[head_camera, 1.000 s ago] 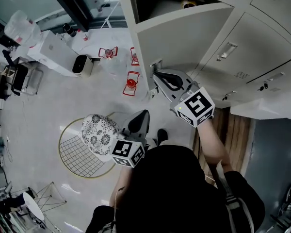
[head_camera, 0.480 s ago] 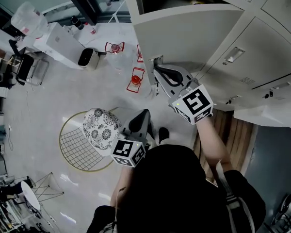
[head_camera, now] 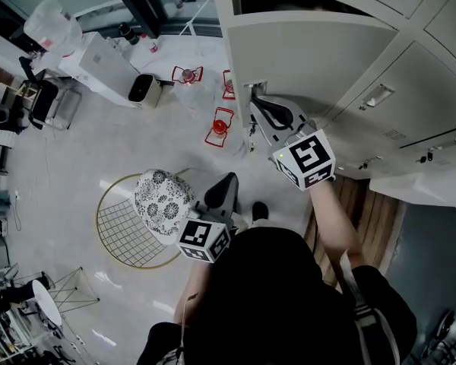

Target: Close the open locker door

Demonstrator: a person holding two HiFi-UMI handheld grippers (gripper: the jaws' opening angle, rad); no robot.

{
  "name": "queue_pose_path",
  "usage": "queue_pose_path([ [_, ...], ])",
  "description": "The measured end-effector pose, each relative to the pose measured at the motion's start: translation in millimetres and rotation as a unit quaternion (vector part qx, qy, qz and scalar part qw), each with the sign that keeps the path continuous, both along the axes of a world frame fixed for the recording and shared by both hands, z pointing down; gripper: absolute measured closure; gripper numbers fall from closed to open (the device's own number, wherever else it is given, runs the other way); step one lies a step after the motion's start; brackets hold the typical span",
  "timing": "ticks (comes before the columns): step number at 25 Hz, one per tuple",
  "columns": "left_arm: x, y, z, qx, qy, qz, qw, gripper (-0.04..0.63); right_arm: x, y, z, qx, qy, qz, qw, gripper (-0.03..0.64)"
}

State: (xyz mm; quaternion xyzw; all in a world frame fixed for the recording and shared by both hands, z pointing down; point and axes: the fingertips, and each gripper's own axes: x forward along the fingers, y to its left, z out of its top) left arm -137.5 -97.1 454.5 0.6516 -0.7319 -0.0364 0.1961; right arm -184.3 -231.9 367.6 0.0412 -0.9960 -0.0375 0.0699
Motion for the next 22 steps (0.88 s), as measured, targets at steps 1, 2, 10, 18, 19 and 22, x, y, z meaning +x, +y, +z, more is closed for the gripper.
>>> queue_pose_path([
  [1,-2.6,-0.6,-1.1,0.001,0.0,0.002,1.0,0.577,-2.4,-2.0,-0.2,-0.001,0.002,0.004,1.0,0.607],
  [2,-5.3,-0.8,-2.2,0.002,0.0,0.004,1.0,0.577,-4.7,-3.8,-0.3,-0.003,0.004,0.009,1.0,0.607],
  [10,-28.6,-9.3,-1.5,0.006,0.01,0.026,0.9996,0.577,-18.5,-18.3,1.6,-0.012,0.017,0.049,0.999,0.609],
  [18,-49.9,-18.1,-3.4,0.012,0.012,0.061,0.998,0.577,-30.3,-30.8,1.5,-0.018,0.019,0.092,0.995,0.609],
  [19,-53.0,-18.1,-3.6,0.013,0.013,0.065,0.9977,0.577,-31.6,-31.9,1.5,-0.018,0.02,0.098,0.995,0.608],
  [22,-62.0,-18.6,-4.0,0.015,0.015,0.078,0.9967,0.577,-35.9,-35.5,2.0,-0.017,0.024,0.116,0.993,0.609],
])
